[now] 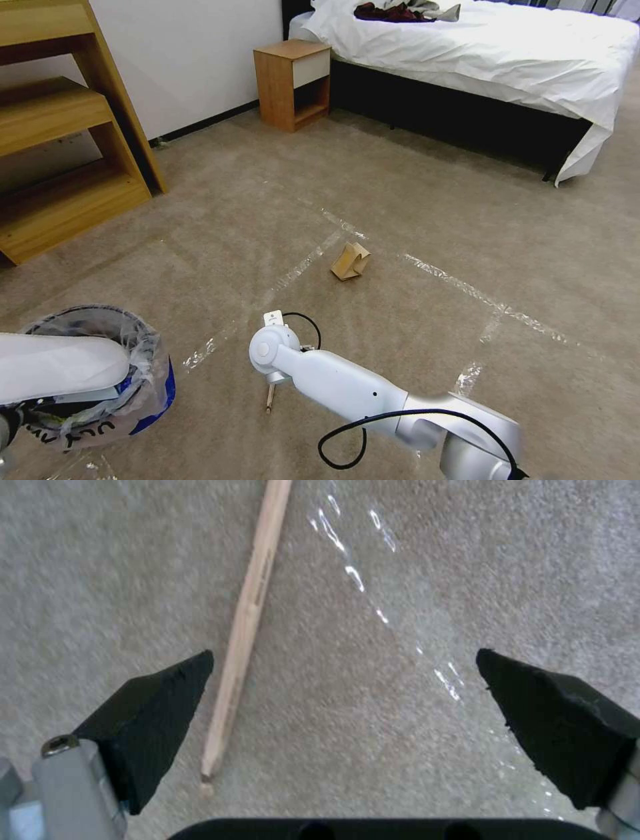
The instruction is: Pick up the trash bin and place the garbage on the floor into it.
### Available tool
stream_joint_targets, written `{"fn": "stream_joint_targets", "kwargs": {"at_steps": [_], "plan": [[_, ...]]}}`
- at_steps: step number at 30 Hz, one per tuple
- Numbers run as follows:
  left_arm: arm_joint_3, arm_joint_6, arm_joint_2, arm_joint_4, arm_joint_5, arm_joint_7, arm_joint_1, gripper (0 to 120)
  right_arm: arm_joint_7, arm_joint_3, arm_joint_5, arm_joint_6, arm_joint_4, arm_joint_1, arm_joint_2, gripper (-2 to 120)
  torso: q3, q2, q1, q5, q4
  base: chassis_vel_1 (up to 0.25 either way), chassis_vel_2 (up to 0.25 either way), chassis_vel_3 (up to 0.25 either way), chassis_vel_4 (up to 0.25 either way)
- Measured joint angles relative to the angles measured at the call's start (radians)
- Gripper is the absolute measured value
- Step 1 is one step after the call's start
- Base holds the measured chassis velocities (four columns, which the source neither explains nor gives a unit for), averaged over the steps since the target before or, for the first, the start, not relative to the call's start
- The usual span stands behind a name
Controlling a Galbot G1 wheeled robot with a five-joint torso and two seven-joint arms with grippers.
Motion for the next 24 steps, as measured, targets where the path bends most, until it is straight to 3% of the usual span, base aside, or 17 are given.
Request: {"fn": "stream_joint_targets", "kwargs": {"at_steps": [5,24], "plan": [[0.013,-0.001,0.000,0.004,0.009,-0.001,-0.002,0,-0.032,0.049,-0.037,0.012,-0.038,-0.008,0.031,100,0.000,0.000,0.000,0.0000,0.0002,0.000,0.000,0.000,0.000],[0.029,-0.002,-0.004,0.013,0.026,0.002,-0.003,0,-0.128,0.144,-0.149,0.036,-0.198,-0.060,0.030,100,0.000,0.000,0.000,0.0000,-0.0001,0.000,0.000,0.000,0.000]]}}
